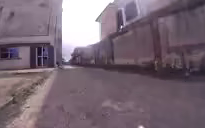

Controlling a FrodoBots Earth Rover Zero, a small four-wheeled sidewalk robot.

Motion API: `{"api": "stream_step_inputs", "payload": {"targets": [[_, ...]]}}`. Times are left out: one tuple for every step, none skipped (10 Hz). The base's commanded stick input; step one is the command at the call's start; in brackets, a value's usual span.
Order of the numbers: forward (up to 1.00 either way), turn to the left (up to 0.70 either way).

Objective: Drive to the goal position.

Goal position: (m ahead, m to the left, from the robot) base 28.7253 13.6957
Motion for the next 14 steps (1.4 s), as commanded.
{"api": "stream_step_inputs", "payload": {"targets": [[1.00,0.00],[1.00,0.00],[1.00,0.00],[1.00,0.00],[1.00,0.12],[1.00,0.27],[1.00,0.27],[1.00,0.27],[1.00,0.27],[1.00,0.00],[1.00,0.00],[1.00,0.00],[1.00,0.00],[1.00,0.00]]}}
